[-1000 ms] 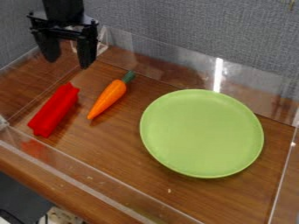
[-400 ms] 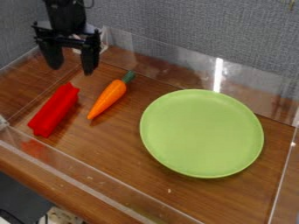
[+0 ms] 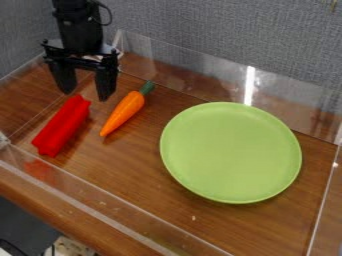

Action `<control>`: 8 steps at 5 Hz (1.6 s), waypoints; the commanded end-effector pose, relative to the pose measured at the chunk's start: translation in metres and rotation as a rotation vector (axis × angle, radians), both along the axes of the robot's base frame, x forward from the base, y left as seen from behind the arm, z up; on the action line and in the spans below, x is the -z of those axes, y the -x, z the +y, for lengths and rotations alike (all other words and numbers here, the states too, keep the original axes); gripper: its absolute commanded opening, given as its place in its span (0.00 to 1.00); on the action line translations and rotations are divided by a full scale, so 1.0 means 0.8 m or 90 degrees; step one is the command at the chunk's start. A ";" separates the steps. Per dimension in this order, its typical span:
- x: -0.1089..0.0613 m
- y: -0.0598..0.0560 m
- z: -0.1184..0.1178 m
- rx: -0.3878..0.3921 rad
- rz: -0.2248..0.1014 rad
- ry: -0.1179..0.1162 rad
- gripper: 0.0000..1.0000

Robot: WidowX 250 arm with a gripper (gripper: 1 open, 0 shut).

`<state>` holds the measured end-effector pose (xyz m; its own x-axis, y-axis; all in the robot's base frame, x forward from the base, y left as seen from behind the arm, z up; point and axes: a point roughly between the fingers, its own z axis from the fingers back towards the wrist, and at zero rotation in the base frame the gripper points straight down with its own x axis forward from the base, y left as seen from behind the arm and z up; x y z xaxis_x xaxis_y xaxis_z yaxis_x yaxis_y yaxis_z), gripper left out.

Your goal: Put the red object on the left side

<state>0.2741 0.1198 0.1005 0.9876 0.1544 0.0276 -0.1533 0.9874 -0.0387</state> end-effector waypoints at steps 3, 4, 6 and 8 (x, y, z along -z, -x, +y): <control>-0.032 -0.002 0.012 0.081 -0.044 -0.016 1.00; -0.034 0.002 0.015 0.107 -0.048 -0.017 1.00; -0.032 0.004 0.017 0.099 -0.043 -0.012 1.00; -0.019 -0.007 0.032 0.102 -0.033 -0.002 1.00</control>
<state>0.2742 0.1388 0.1009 0.9996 -0.0050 0.0285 0.0069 0.9977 -0.0673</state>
